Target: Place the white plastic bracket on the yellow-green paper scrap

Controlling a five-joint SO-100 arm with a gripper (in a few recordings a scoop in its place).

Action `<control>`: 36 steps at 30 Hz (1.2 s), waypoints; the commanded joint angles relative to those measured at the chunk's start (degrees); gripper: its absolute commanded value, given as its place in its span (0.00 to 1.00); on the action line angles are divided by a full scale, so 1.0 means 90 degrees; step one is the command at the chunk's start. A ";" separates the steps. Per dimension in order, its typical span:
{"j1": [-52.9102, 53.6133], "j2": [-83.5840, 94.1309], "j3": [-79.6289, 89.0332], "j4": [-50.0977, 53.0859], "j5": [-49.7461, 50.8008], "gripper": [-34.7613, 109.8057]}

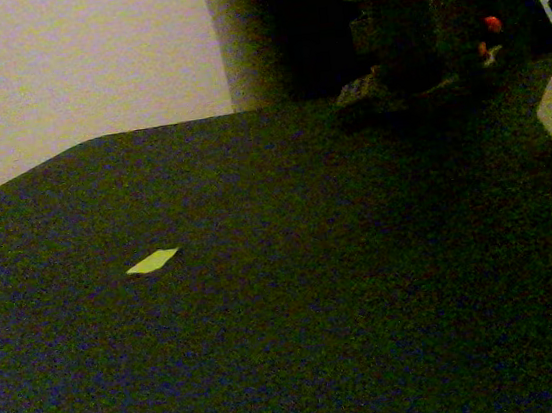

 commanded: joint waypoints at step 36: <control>-0.0166 -0.1709 -0.1357 -0.0215 0.0273 0.33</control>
